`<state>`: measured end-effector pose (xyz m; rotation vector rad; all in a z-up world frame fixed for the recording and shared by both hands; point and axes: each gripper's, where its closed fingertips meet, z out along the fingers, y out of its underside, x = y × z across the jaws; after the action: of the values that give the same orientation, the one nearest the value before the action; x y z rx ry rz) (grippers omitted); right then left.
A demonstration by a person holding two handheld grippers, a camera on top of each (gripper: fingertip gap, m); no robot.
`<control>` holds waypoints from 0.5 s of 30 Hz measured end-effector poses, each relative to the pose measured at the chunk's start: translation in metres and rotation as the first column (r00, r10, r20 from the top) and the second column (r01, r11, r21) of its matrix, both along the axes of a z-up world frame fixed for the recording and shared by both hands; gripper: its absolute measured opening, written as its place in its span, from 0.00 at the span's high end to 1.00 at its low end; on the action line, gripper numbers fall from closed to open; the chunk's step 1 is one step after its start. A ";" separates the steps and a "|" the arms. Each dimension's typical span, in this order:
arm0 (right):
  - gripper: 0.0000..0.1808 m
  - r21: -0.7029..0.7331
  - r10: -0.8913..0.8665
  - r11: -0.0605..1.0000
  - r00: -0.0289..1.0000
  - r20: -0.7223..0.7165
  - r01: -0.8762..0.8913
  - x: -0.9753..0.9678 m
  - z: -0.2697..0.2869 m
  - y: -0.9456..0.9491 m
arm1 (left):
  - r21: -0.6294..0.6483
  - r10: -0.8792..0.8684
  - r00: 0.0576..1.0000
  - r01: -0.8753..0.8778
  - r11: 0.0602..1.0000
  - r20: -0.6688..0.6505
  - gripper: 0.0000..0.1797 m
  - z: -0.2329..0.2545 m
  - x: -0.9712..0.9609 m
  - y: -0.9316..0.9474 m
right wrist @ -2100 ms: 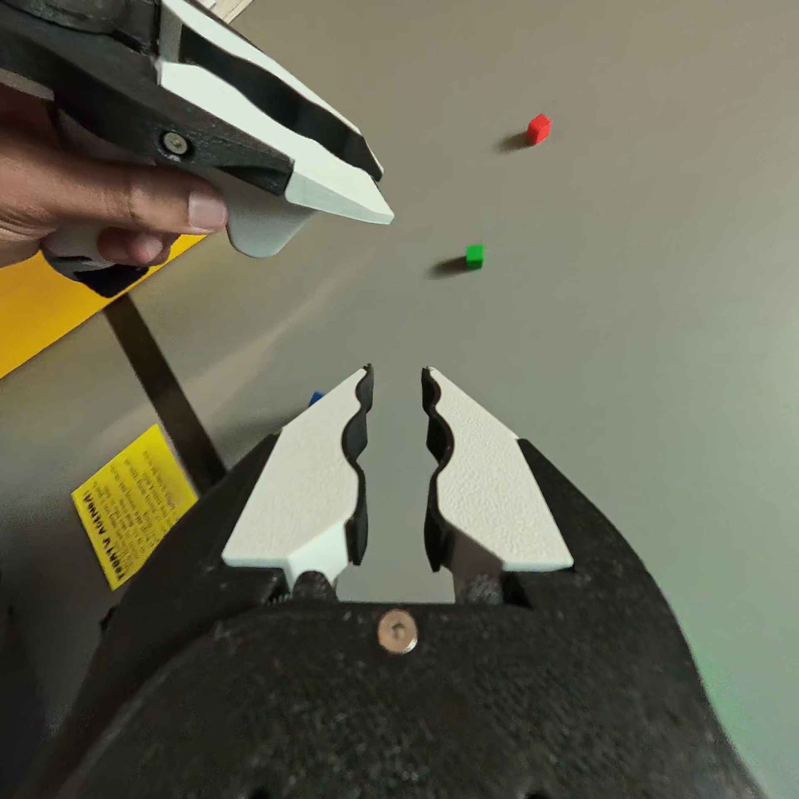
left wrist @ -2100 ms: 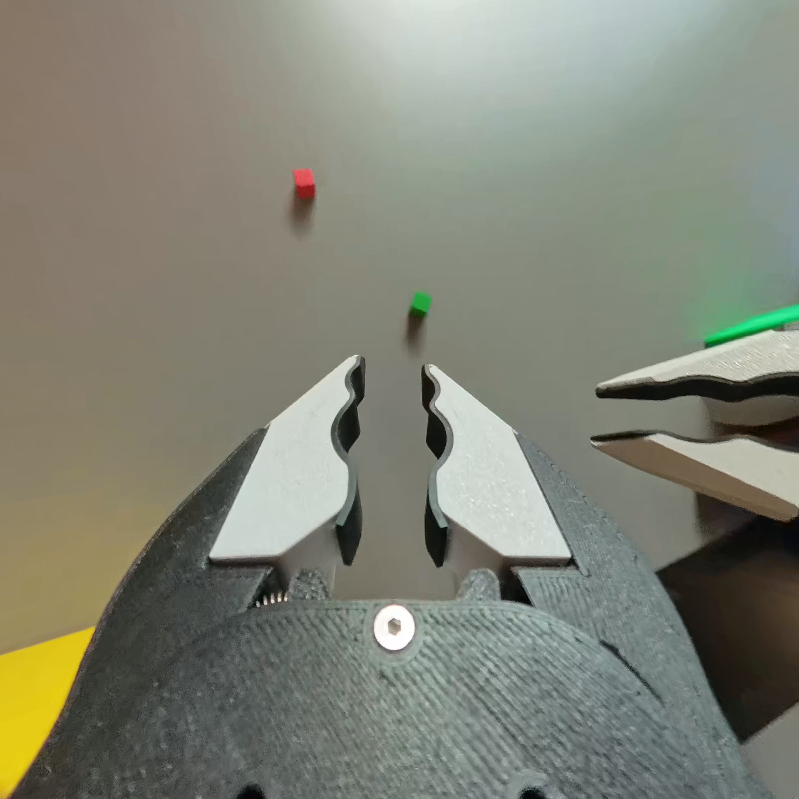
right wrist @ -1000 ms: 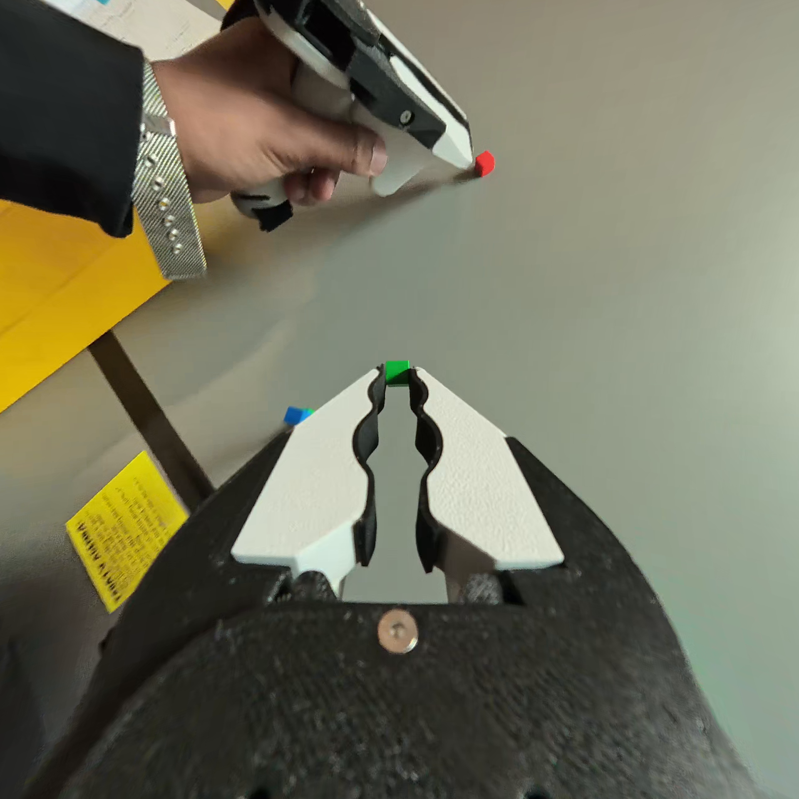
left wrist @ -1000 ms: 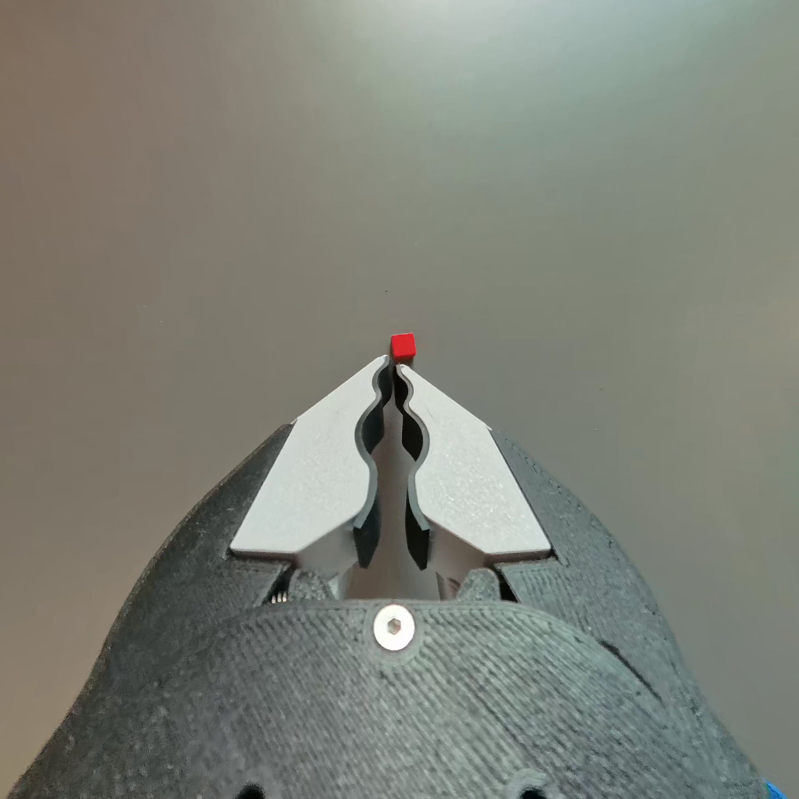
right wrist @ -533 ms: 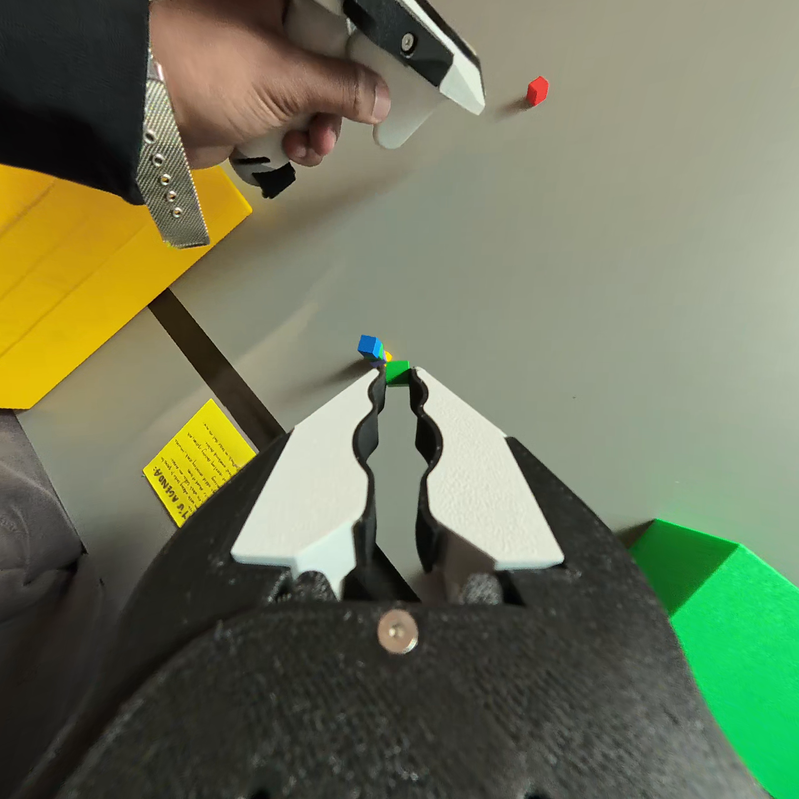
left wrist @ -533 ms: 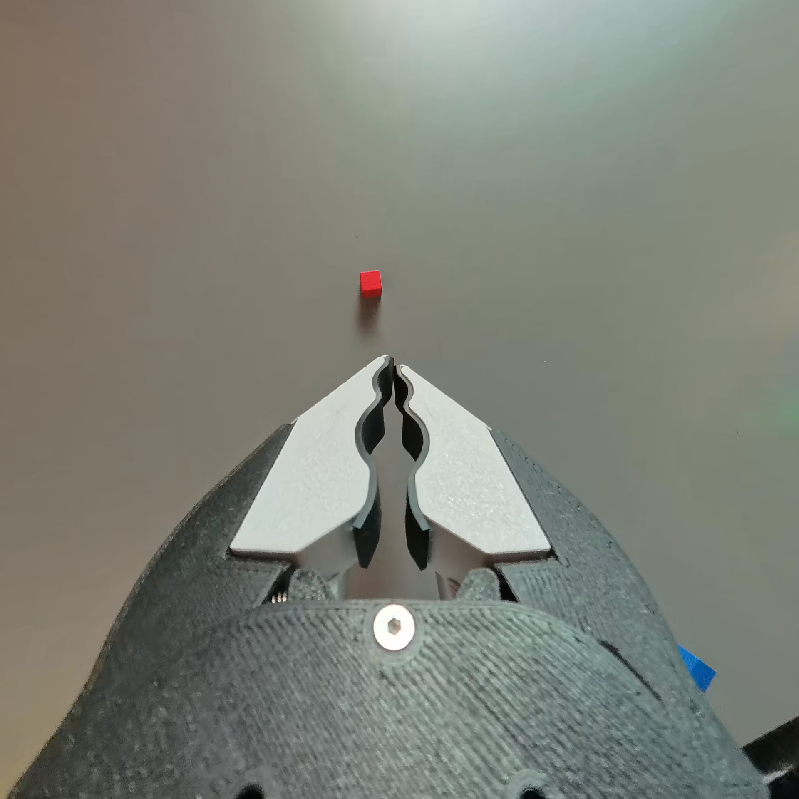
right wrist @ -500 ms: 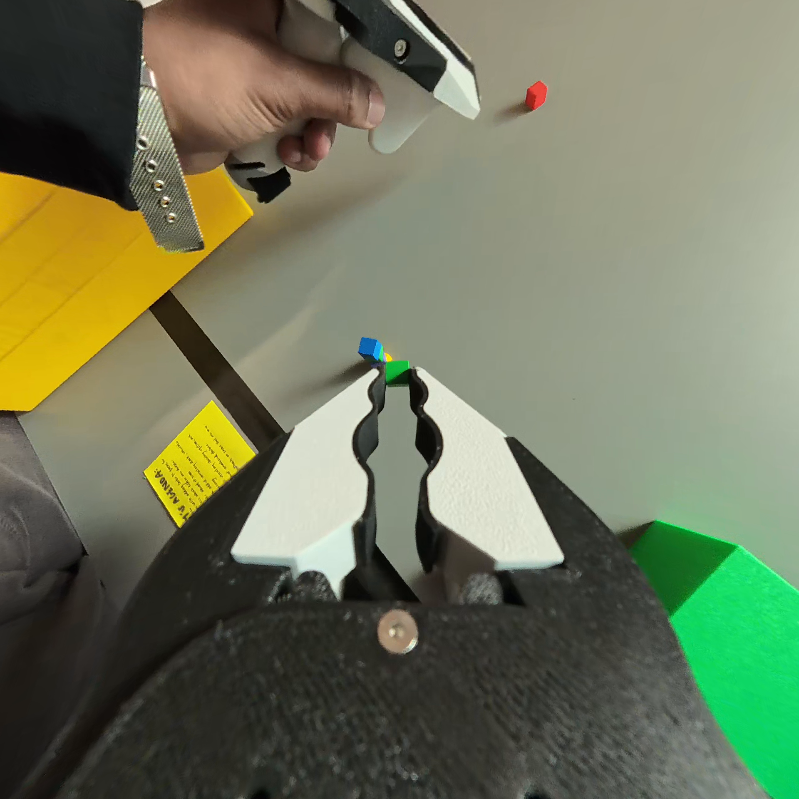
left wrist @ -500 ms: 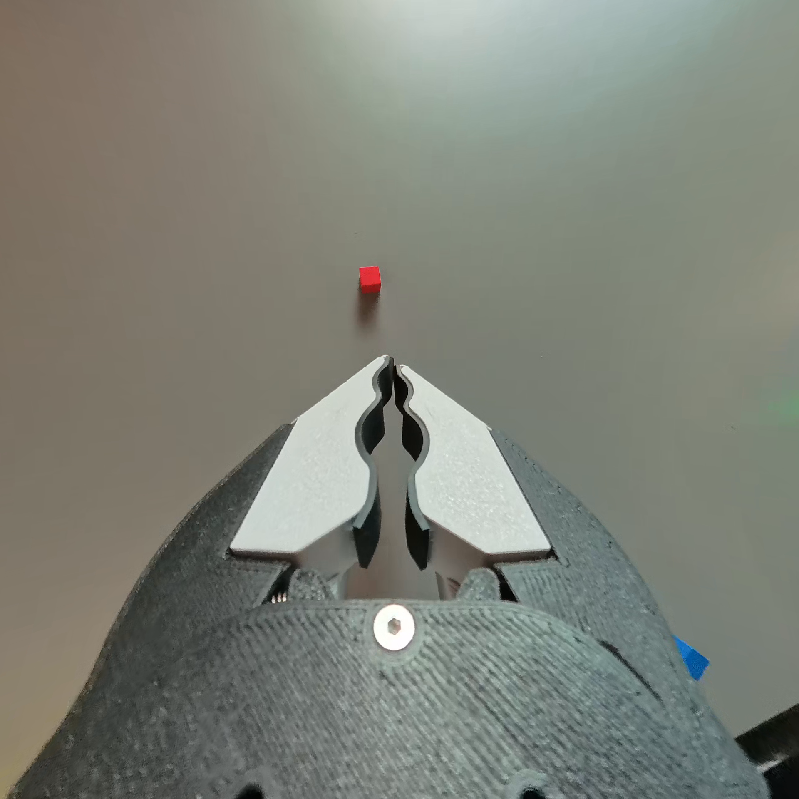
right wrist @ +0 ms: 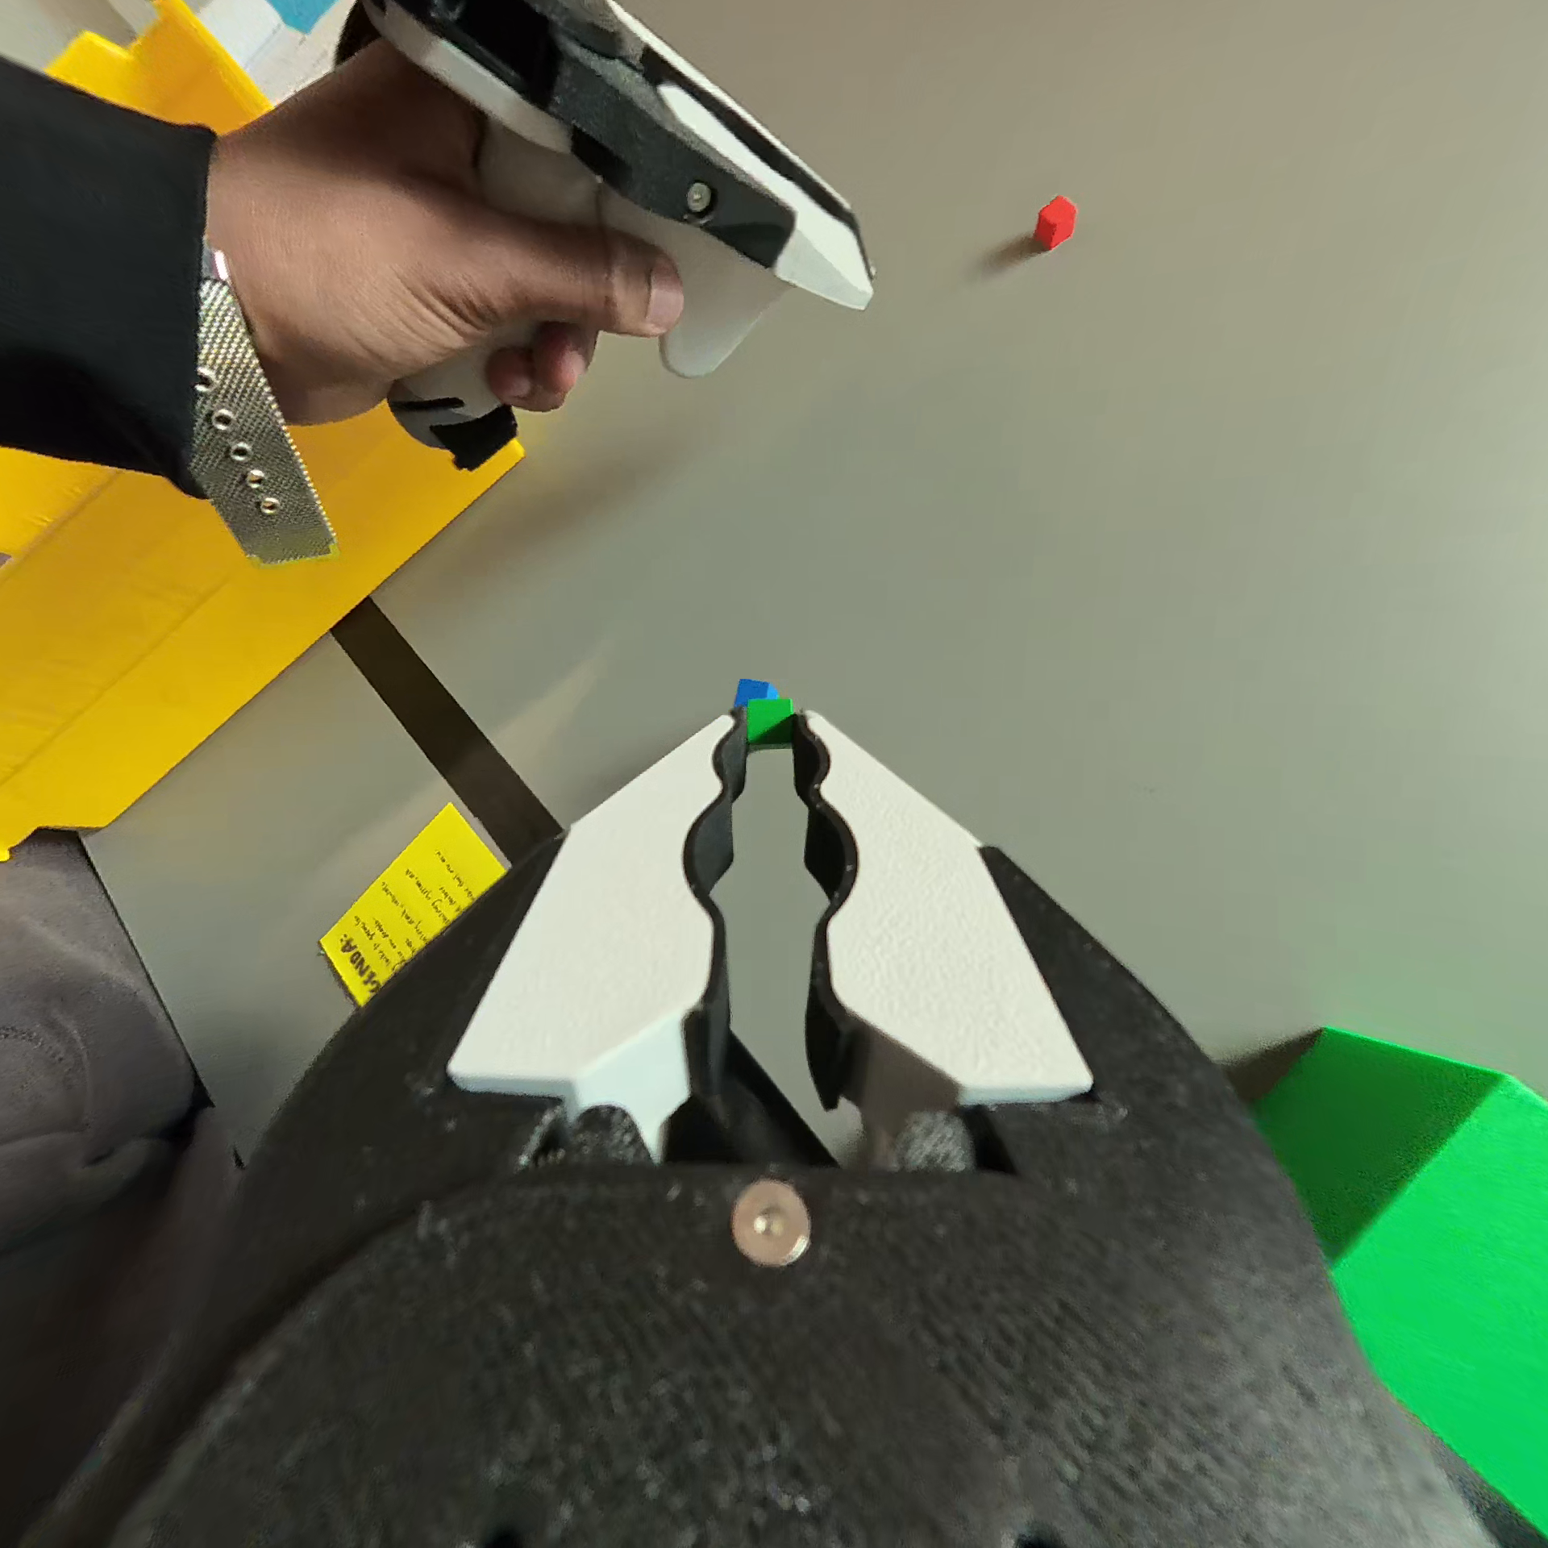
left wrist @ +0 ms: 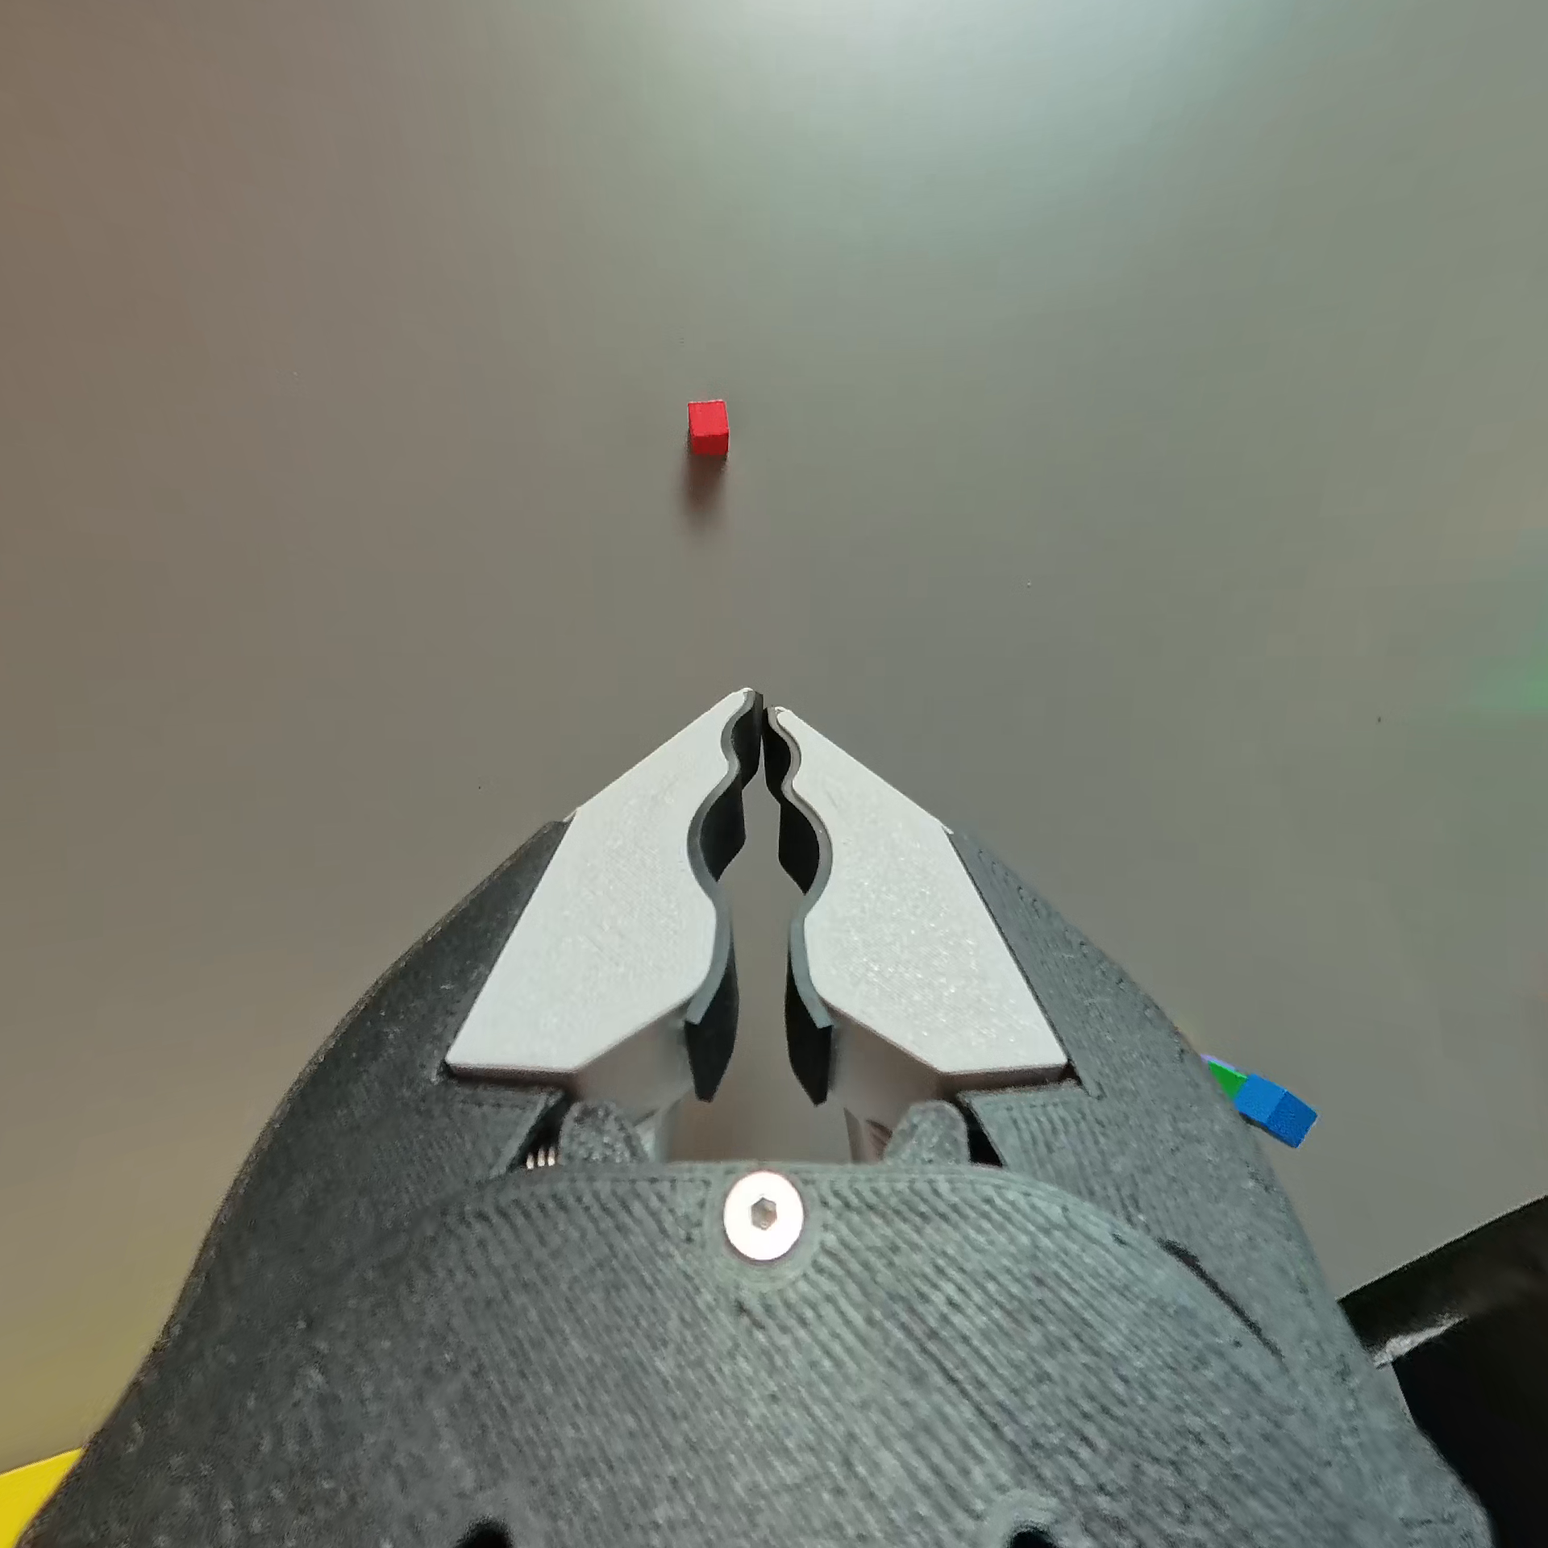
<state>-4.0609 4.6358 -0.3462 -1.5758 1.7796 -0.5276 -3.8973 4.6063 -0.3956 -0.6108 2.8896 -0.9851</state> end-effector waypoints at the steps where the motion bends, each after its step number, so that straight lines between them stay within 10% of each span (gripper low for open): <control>1: 0.95 -0.002 0.006 1.000 1.000 -0.001 -0.006 0.000 0.000 0.002 | -0.002 0.007 1.000 -0.007 1.000 -0.001 1.00 0.000 0.001 -0.002; 15: 0.95 -0.025 -0.014 1.000 1.000 0.006 0.015 -0.002 0.013 -0.003 | 0.053 -0.053 0.998 0.051 0.997 0.041 0.89 -0.030 0.036 -0.074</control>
<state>-4.0630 4.6326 -0.3331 -1.5780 1.7876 -0.5634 -3.8614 4.5327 -0.4257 -0.5075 2.8979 -0.9139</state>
